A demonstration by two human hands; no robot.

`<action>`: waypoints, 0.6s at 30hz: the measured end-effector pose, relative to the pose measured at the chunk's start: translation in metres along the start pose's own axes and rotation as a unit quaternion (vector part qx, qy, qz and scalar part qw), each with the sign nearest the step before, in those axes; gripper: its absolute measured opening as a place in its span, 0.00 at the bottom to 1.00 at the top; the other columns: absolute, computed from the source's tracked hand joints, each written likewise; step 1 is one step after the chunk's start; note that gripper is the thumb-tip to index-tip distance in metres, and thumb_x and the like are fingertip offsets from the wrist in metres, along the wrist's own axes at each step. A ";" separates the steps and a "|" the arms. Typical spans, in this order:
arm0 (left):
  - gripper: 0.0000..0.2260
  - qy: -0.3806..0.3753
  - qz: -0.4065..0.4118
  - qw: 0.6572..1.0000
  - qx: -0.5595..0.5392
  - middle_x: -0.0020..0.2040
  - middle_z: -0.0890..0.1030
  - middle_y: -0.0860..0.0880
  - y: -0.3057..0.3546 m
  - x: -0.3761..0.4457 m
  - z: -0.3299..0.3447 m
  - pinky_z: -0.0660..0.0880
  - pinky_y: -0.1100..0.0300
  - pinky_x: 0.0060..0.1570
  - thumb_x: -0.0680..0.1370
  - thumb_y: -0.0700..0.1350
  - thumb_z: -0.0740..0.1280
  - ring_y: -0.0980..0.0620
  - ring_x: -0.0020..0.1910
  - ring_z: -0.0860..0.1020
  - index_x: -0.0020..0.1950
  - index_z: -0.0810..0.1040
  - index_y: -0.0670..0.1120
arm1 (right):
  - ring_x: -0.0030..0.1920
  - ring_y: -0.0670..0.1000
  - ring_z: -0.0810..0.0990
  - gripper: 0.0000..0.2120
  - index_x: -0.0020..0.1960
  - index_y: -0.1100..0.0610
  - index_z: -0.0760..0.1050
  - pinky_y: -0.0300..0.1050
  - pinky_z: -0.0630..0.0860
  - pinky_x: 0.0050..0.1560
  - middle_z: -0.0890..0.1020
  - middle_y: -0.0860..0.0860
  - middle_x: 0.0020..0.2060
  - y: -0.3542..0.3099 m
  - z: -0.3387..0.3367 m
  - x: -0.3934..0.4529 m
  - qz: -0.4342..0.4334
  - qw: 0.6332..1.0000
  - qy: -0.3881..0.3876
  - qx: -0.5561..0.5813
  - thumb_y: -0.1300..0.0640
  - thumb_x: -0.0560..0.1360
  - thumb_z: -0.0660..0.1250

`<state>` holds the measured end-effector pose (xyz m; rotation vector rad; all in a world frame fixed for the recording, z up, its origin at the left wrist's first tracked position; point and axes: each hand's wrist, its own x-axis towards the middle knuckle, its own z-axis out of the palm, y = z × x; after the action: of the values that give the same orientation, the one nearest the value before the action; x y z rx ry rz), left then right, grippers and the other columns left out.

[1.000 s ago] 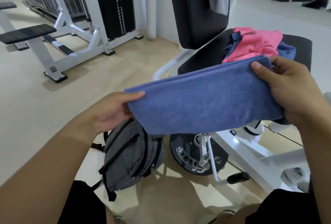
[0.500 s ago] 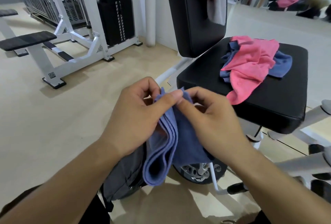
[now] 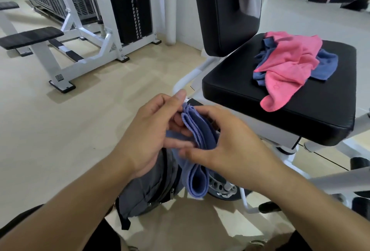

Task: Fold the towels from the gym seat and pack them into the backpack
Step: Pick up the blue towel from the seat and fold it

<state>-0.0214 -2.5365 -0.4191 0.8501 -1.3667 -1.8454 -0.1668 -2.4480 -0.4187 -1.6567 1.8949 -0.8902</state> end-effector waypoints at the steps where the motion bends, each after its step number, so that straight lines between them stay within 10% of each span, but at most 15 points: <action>1: 0.19 0.001 -0.002 1.000 0.003 0.41 0.80 0.43 -0.001 0.002 -0.003 0.83 0.51 0.37 0.71 0.58 0.69 0.44 0.39 0.81 0.46 0.76 0.42 | 0.58 0.40 0.80 0.27 0.67 0.39 0.73 0.49 0.80 0.57 0.81 0.38 0.57 0.002 0.001 0.000 -0.004 1.000 0.003 -0.005 0.50 0.69 0.74; 6: 0.29 0.001 0.130 0.954 0.270 0.52 0.82 0.59 0.000 0.012 -0.033 0.79 0.62 0.52 0.60 0.61 0.80 0.59 0.52 0.81 0.56 0.77 0.53 | 0.53 0.46 0.85 0.31 0.67 0.43 0.76 0.57 0.82 0.55 0.86 0.44 0.52 0.006 -0.010 0.006 0.000 0.998 -0.002 0.070 0.67 0.69 0.65; 10: 0.28 -0.146 0.051 0.918 0.366 0.56 0.85 0.58 -0.001 0.010 -0.042 0.80 0.60 0.54 0.62 0.56 0.83 0.60 0.56 0.83 0.60 0.80 0.60 | 0.54 0.58 0.84 0.30 0.69 0.50 0.73 0.59 0.79 0.59 0.87 0.52 0.51 0.008 -0.024 0.010 0.001 0.983 -0.054 0.176 0.76 0.74 0.66; 18: 0.12 -0.137 0.000 0.972 0.191 0.49 0.88 0.49 -0.009 0.011 -0.036 0.81 0.64 0.45 0.71 0.48 0.72 0.53 0.49 0.87 0.53 0.84 0.46 | 0.46 0.40 0.85 0.42 0.73 0.41 0.70 0.34 0.79 0.47 0.85 0.38 0.47 0.011 -0.055 0.011 0.047 0.990 -0.129 -0.014 0.43 0.62 0.80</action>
<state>0.0009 -2.5623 -0.4373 0.7979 -1.9391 -1.7746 -0.2151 -2.4493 -0.3887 -1.5979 1.7980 -0.5835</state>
